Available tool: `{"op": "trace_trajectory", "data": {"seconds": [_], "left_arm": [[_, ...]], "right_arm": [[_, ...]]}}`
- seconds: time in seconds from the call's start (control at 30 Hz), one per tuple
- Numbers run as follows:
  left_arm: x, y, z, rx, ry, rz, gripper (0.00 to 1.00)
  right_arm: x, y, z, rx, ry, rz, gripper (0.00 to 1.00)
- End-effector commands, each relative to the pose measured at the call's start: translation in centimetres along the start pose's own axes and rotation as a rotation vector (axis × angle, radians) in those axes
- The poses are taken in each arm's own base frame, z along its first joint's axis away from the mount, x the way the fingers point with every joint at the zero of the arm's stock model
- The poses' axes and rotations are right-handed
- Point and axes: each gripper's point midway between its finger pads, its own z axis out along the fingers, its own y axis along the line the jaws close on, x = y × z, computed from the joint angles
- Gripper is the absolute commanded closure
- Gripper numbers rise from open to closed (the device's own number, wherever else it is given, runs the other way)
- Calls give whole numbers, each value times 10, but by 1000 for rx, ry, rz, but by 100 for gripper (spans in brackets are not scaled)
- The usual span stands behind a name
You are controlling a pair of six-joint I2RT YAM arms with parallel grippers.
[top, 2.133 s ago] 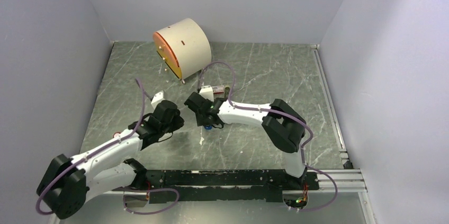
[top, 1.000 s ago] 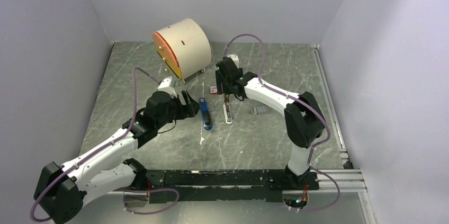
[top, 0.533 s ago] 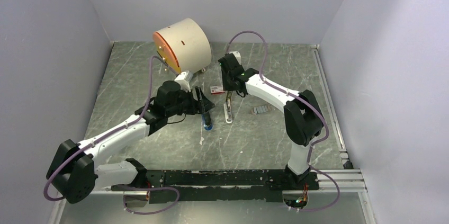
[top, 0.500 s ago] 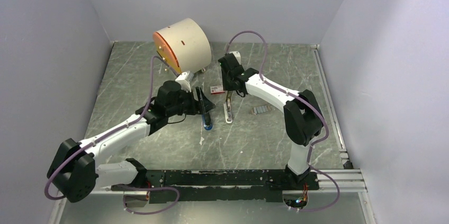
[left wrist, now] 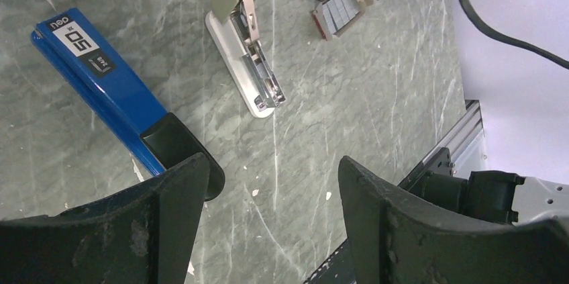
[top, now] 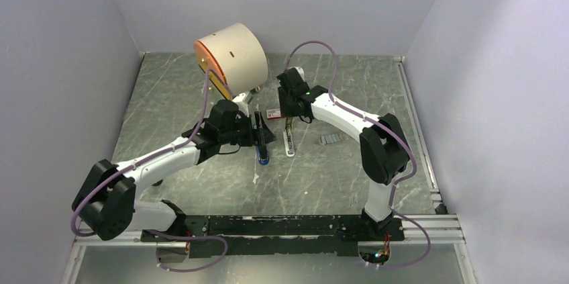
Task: Load the staples into the stapler
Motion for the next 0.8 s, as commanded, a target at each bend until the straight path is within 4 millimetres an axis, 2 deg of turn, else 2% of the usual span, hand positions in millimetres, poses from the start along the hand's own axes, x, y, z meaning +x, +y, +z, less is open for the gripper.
{"op": "trace_trajectory", "data": {"seconds": [0.0, 0.1, 0.2, 0.3, 0.4, 0.47, 0.57, 0.63, 0.77], "left_arm": [[-10, -6, 1, 1, -17, -5, 25], [-6, -6, 3, 5, 0, -14, 25], [-3, -7, 7, 14, 22, -32, 25], [-2, -13, 13, 35, 53, -50, 27], [2, -19, 23, 69, 82, -67, 37], [4, -21, 34, 67, 91, -68, 47], [10, -15, 52, 1, 110, -62, 58], [17, -11, 65, -26, 128, -57, 61], [30, -12, 84, -21, 158, -60, 62]], "right_arm": [[4, 4, 0, -33, 21, 6, 53], [7, 7, -1, -51, 34, 7, 58], [8, 8, -2, -59, 39, 13, 71], [3, -1, -5, -12, 21, 20, 78], [-5, -11, -13, 38, -13, 25, 79], [-9, -17, -19, 61, -35, 25, 79], [-11, -22, -23, 80, -44, 23, 79], [-10, -25, -23, 92, -44, 26, 79], [-6, -31, -20, 112, -40, 42, 79]]}}
